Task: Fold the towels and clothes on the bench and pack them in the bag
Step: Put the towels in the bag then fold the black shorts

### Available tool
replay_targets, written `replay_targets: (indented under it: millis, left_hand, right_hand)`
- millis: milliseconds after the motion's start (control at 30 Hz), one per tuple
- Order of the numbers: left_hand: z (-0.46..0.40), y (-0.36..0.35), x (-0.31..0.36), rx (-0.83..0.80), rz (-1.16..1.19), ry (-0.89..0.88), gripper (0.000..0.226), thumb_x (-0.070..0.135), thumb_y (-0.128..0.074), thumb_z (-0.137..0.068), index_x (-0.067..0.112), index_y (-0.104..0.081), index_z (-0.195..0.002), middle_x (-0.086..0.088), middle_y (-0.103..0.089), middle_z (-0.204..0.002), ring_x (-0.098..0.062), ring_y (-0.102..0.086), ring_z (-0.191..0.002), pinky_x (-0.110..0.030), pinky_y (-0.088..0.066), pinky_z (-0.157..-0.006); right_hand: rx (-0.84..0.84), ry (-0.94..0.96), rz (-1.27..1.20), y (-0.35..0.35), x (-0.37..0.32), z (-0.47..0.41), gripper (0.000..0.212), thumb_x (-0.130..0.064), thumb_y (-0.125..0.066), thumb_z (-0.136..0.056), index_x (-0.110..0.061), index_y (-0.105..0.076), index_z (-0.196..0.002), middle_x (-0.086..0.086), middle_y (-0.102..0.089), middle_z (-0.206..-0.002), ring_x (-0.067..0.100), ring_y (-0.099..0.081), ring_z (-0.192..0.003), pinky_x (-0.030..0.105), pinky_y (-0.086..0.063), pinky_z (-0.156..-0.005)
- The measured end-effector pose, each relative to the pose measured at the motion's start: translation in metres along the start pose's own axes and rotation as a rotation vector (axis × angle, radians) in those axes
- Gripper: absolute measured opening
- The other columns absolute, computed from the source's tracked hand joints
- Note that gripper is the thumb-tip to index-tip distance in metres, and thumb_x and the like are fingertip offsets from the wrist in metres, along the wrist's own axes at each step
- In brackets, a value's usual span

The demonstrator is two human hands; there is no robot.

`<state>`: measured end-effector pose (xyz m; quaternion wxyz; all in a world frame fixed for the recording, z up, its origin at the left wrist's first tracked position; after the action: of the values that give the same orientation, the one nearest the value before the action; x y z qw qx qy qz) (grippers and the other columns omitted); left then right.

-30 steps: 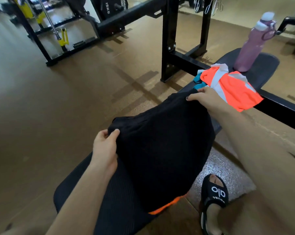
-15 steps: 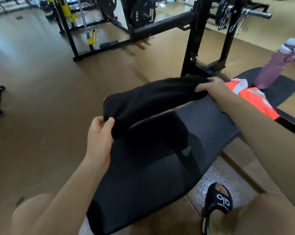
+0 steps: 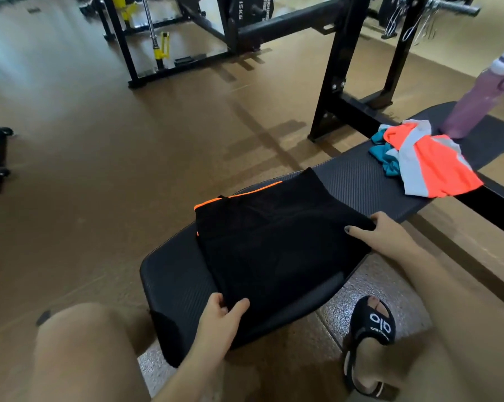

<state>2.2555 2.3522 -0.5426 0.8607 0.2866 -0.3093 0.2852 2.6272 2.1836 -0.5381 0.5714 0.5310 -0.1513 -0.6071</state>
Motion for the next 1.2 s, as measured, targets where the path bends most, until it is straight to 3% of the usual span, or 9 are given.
replay_targets:
  millis: [167, 267, 367, 467, 600, 733, 867, 967, 1200]
  left_hand:
    - [-0.006, 0.003, -0.01, -0.046, 0.028, 0.017, 0.015, 0.028, -0.059, -0.101, 0.014, -0.064, -0.104, -0.007, -0.075, -0.106, -0.03, -0.071, -0.099, -0.052, -0.054, -0.097]
    - [-0.008, 0.001, -0.012, -0.128, 0.127, 0.084, 0.014, 0.015, -0.061, -0.098, 0.011, -0.07, -0.107, -0.004, -0.076, -0.11, -0.025, -0.07, -0.104, -0.047, -0.054, -0.101]
    - [-0.018, 0.005, 0.005, -0.165, 0.24, 0.091, 0.025, 0.023, -0.07, -0.094, 0.018, -0.059, -0.116, -0.003, -0.069, -0.118, -0.024, -0.068, -0.109, -0.045, -0.056, -0.097]
    - [-0.034, 0.008, 0.018, -0.13, 0.257, 0.077, 0.034, 0.035, -0.066, -0.097, 0.026, -0.052, -0.126, 0.001, -0.064, -0.127, -0.023, -0.066, -0.113, -0.049, -0.056, -0.095]
    - [-0.031, 0.001, 0.013, -0.066, 0.248, 0.086, 0.019, 0.013, -0.053, -0.102, 0.016, -0.064, -0.118, -0.001, -0.07, -0.117, -0.02, -0.068, -0.105, -0.033, -0.058, -0.076]
    - [-0.028, 0.0, -0.005, -0.097, 0.239, 0.069, 0.017, 0.003, -0.059, -0.096, 0.008, -0.068, -0.111, -0.007, -0.075, -0.111, -0.022, -0.073, -0.1, -0.035, -0.061, -0.083]
    - [-0.031, 0.009, 0.0, -0.1, 0.059, -0.01, 0.029, 0.0, -0.071, -0.087, 0.013, -0.063, -0.112, -0.005, -0.073, -0.109, -0.018, -0.072, -0.096, -0.029, -0.061, -0.074]
    - [-0.045, 0.023, 0.015, -0.085, -0.049, -0.041, 0.052, 0.015, -0.081, -0.082, 0.018, -0.047, -0.12, -0.001, -0.064, -0.115, -0.016, -0.068, -0.098, -0.029, -0.061, -0.07]
    - [-0.105, 0.07, 0.079, 0.214, -0.211, -0.134, 0.089, 0.056, -0.071, -0.085, 0.018, -0.025, -0.152, -0.009, -0.05, -0.141, -0.028, -0.054, -0.124, -0.045, -0.048, -0.104]
  right_hand:
    - [0.029, 0.082, 0.003, 0.002, -0.007, 0.002, 0.032, -0.044, -0.075, -0.083, -0.018, -0.058, -0.092, 0.004, -0.066, -0.094, 0.019, -0.061, -0.082, 0.036, -0.048, -0.066]
    - [0.031, 0.082, -0.096, 0.003, -0.011, 0.003, 0.036, -0.041, -0.078, -0.08, -0.015, -0.059, -0.097, 0.002, -0.065, -0.099, 0.019, -0.061, -0.087, 0.037, -0.048, -0.07]
    - [0.094, 0.096, -0.194, 0.007, -0.016, 0.004, 0.053, -0.051, -0.076, -0.081, -0.019, -0.054, -0.117, -0.004, -0.057, -0.113, 0.019, -0.057, -0.103, 0.035, -0.045, -0.08]
    - [0.119, 0.123, -0.205, 0.006, -0.02, 0.0, 0.045, -0.043, -0.074, -0.086, -0.018, -0.056, -0.119, 0.002, -0.06, -0.122, 0.021, -0.056, -0.106, 0.035, -0.042, -0.081]
    - [0.099, 0.141, -0.18, 0.005, -0.023, -0.003, 0.029, -0.027, -0.067, -0.093, -0.016, -0.055, -0.118, 0.008, -0.061, -0.125, 0.019, -0.051, -0.099, 0.033, -0.039, -0.078]
    - [0.08, 0.136, -0.11, 0.004, -0.02, -0.007, 0.032, -0.02, -0.064, -0.095, -0.014, -0.052, -0.124, 0.011, -0.06, -0.128, 0.021, -0.051, -0.096, 0.033, -0.04, -0.074]
    - [0.063, 0.127, -0.08, 0.003, -0.02, -0.011, 0.031, -0.017, -0.064, -0.093, -0.016, -0.051, -0.121, 0.011, -0.062, -0.122, 0.022, -0.052, -0.09, 0.033, -0.041, -0.066]
    - [0.076, 0.155, 0.019, 0.003, -0.024, -0.013, 0.045, -0.016, -0.064, -0.09, -0.013, -0.047, -0.132, 0.012, -0.057, -0.129, 0.027, -0.054, -0.098, 0.037, -0.044, -0.076]
    - [0.349, 0.499, 0.223, -0.011, -0.093, -0.002, 0.054, -0.016, -0.06, -0.089, -0.014, -0.047, -0.142, 0.011, -0.057, -0.129, 0.032, -0.053, -0.115, 0.046, -0.044, -0.095]
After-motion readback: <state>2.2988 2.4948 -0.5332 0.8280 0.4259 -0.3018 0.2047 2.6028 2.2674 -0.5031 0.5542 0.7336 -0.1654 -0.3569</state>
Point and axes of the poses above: each hand's wrist, its own z-axis away from the middle knuckle, its own y-axis out of the back of the hand, x = y × z, the point moved 7 cm from there along -z, towards the middle knuckle
